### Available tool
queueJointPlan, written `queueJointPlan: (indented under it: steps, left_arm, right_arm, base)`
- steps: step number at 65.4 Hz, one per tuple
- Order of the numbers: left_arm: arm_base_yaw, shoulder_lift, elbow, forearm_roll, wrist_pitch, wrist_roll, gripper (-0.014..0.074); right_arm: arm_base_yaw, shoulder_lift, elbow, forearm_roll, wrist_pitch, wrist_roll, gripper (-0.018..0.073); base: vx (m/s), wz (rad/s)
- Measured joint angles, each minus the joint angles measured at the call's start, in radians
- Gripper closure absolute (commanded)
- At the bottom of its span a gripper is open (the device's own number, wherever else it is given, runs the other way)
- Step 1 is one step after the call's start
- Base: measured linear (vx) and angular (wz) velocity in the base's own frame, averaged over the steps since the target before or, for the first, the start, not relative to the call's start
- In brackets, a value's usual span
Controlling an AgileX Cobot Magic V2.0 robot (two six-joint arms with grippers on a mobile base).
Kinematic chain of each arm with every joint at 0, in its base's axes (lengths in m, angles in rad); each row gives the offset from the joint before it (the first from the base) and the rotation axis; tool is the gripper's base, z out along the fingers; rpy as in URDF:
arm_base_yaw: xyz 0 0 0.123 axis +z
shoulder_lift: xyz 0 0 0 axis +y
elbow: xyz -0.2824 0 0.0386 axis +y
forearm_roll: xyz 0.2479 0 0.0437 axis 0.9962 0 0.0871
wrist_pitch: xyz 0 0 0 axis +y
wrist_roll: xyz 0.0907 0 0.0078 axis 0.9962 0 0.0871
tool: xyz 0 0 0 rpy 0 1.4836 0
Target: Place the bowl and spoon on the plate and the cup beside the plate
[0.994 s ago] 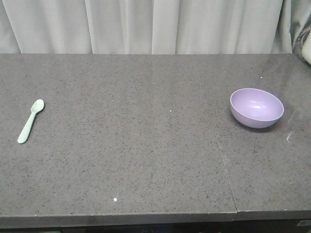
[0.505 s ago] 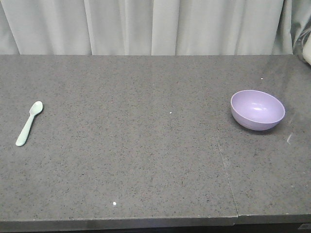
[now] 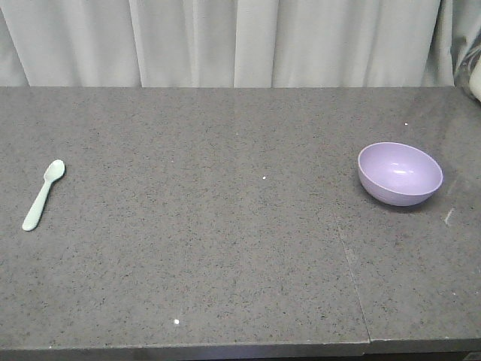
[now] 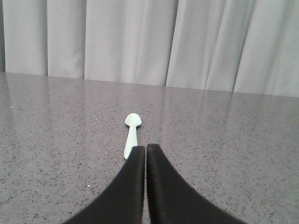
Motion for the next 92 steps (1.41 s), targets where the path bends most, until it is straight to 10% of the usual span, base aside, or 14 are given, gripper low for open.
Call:
queueJointPlan:
  steps: [92]
  left_arm:
    - [0.000, 0.000, 0.000, 0.000, 0.000, 0.000, 0.0602]
  right_arm:
    - [0.000, 0.000, 0.000, 0.000, 0.000, 0.000, 0.0565]
  base:
    - [0.00, 0.00]
